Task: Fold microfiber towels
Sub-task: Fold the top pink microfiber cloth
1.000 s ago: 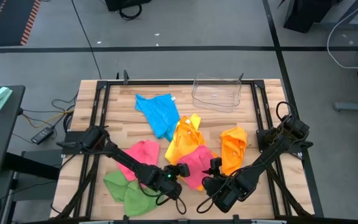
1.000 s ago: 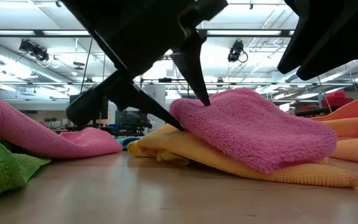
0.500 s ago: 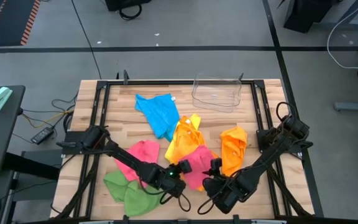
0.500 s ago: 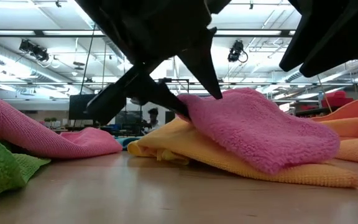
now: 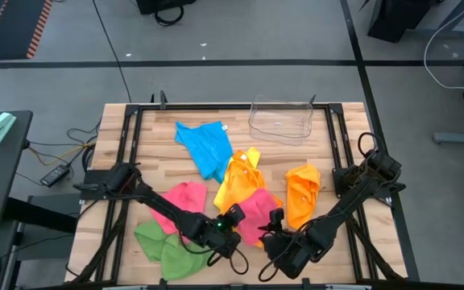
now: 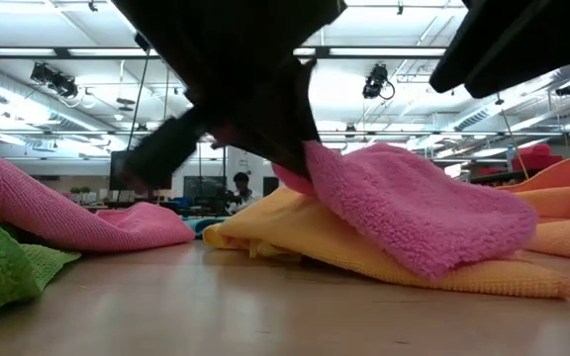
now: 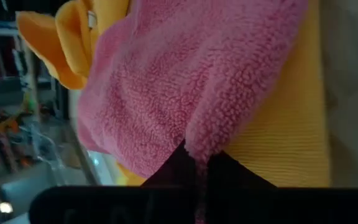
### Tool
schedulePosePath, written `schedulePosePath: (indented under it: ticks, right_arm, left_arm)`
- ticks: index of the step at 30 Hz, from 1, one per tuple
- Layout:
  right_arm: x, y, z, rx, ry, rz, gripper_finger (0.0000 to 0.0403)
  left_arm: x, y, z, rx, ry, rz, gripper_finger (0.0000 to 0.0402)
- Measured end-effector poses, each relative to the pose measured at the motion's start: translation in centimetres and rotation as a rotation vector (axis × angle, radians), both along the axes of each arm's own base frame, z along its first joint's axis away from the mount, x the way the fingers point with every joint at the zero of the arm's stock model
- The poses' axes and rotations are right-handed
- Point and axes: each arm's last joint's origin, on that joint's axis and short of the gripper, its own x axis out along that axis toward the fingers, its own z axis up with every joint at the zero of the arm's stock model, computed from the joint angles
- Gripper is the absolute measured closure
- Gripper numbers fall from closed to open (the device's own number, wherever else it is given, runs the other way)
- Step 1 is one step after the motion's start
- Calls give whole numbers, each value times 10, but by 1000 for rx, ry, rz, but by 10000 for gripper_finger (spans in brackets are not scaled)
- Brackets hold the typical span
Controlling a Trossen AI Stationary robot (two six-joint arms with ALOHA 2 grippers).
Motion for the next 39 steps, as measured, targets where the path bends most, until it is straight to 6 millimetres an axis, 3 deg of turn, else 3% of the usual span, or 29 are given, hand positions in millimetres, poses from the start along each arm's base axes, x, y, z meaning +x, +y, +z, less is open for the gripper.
schedulePosePath:
  ticks: [13, 19, 24, 28, 33, 39]
  right_arm:
    - [5, 4, -26, 110, -234, 88, 235]
    - [19, 17, -51, -3, -240, 73, 235]
    - [25, 34, -54, -119, -292, 41, 235]
    - [20, 41, -53, -133, -297, 62, 234]
    - [16, 47, -53, -120, -289, 95, 207]
    - [19, 46, -74, -193, -267, 91, 152]
  left_arm:
    - [5, 6, 46, -399, 139, 239, 384]
    - [13, 13, 65, -534, 158, 305, 368]
    - [19, 21, 76, -650, 159, 376, 389]
    - [20, 22, 78, -686, 157, 412, 381]
    - [22, 29, 78, -706, 152, 460, 364]
    - [26, 38, 77, -743, 160, 489, 388]
